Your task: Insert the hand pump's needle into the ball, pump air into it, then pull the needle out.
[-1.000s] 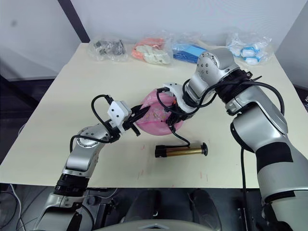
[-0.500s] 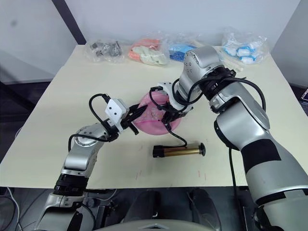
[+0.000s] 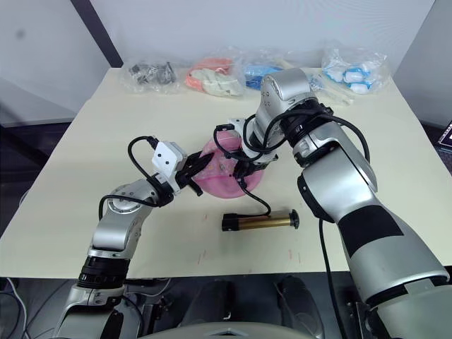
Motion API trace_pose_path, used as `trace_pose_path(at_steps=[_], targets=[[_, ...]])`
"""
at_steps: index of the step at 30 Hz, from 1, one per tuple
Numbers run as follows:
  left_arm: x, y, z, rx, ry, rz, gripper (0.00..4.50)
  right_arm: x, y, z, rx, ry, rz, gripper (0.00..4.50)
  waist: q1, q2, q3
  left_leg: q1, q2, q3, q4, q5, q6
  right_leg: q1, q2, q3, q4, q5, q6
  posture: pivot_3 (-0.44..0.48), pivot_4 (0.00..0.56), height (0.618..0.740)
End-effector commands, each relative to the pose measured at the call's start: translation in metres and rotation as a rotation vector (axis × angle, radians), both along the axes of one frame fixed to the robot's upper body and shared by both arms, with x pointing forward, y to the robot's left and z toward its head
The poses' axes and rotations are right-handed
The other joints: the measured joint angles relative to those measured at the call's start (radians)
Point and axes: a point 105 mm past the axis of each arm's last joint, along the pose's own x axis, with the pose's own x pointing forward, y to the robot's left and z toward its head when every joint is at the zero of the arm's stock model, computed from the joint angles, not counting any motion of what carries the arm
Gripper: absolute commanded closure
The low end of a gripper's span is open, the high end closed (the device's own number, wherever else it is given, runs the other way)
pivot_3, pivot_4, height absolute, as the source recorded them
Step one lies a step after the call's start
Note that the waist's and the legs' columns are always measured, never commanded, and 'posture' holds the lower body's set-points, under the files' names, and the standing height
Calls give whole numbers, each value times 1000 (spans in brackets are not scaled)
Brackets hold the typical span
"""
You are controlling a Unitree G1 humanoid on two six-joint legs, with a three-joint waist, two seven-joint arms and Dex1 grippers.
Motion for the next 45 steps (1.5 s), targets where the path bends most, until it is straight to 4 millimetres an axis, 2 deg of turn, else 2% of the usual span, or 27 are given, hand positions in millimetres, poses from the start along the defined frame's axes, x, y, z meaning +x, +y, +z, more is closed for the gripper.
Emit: trace_pose_path(at_steps=[1, 16, 28, 45], targets=[[-13, -28, -23, 9, 93, -108, 4468, -16, 31, 6, 102, 25, 96, 4142, 0, 0, 0, 0, 0, 0, 0, 0, 0, 0, 0, 0, 0, 0, 0, 0, 150, 736], [-8, -27, -24, -35, 138, -78, 4468, -29, 41, -8, 105, -12, 213, 4142, -6, 0, -5, 2, 0, -1, 0, 0, 0, 1, 1, 0, 0, 0, -1, 0, 150, 736], [-11, -27, -25, -34, 146, -78, 4468, -24, 37, -16, 83, -20, 174, 4142, -13, 1, -11, 3, 0, -1, 0, 0, 0, 2, 1, 1, 0, 0, -1, 0, 150, 736], [-11, -28, -24, -37, 149, -78, 4468, -28, 49, -24, 88, -14, 165, 4142, -23, 2, -16, 5, 0, -2, 0, 0, 0, 3, 1, 1, 0, 1, -1, 0, 150, 736]])
